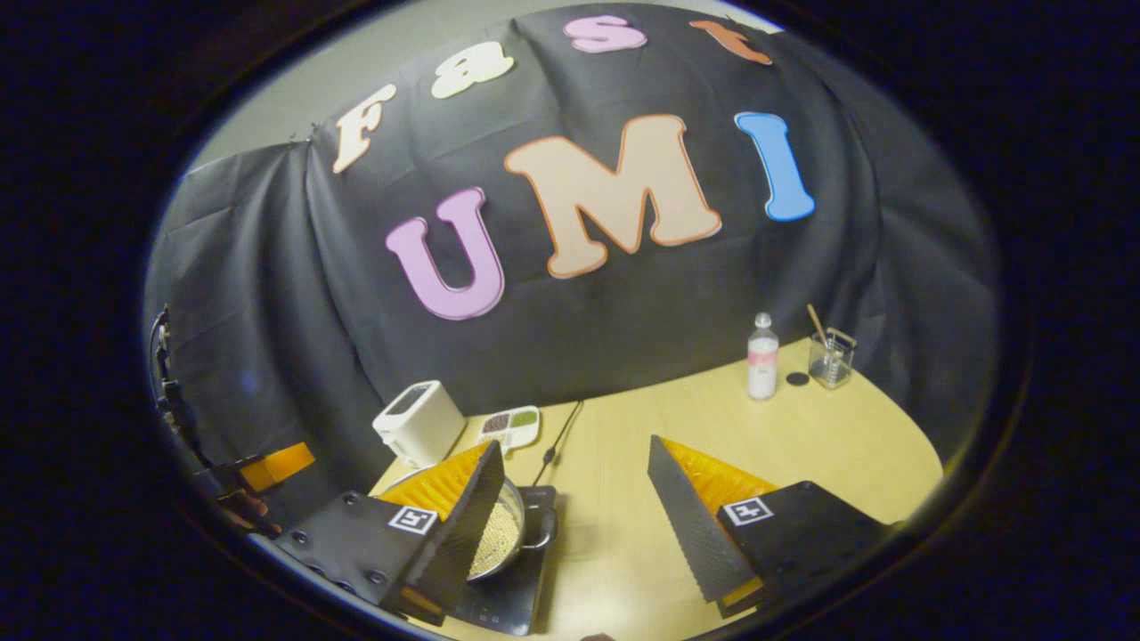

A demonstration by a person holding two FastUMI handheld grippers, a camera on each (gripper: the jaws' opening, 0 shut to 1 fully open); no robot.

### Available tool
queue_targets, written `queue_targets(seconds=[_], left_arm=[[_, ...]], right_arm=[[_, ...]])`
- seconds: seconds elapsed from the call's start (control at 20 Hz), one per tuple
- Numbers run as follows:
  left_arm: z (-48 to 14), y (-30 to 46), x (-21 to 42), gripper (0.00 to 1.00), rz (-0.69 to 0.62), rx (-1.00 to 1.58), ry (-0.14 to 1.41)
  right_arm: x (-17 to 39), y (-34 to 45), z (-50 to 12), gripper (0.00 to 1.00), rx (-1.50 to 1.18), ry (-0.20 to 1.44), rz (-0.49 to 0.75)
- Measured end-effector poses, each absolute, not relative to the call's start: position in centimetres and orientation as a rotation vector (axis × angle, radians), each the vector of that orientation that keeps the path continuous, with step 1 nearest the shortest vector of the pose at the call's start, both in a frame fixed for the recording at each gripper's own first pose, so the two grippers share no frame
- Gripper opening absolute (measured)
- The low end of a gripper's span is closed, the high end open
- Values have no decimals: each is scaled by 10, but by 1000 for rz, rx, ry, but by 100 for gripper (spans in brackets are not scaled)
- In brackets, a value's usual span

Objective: First push the handle of the pot to place it horizontally, then grasp the pot with both hands and set it on the induction cooktop.

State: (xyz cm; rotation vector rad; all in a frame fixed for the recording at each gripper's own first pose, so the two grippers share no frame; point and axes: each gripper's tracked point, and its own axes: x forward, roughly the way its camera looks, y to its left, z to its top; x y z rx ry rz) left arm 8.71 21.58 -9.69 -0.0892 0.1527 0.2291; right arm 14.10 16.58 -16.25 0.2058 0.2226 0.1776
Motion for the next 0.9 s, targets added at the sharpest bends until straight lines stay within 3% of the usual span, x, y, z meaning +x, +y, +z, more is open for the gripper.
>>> queue_targets(seconds=[0.1, 0.25, 0.55, 0.6, 0.65, 0.75, 0.9], left_arm=[[-76, 191, 71, 92, 248, -69, 110], [-53, 146, 51, 96, 232, -70, 69], [-36, 93, 16, 92, 277, -69, 12], [-34, 87, 13, 92, 290, -64, 3], [-34, 80, 9, 92, 299, -51, -1], [-32, 66, 1, 96, 320, -12, -11], [-34, 44, -10, 92, 321, 24, -16]], right_arm=[[133, 148, -135, 92, 193, 167, 194], [119, 112, -108, 91, 140, 107, 204], [75, 62, -81, 91, 64, 53, 239], [68, 60, -75, 99, 59, 58, 249], [60, 58, -73, 91, 65, 64, 266], [48, 54, -66, 92, 84, 66, 301], [38, 43, -58, 91, 73, 51, 326]])
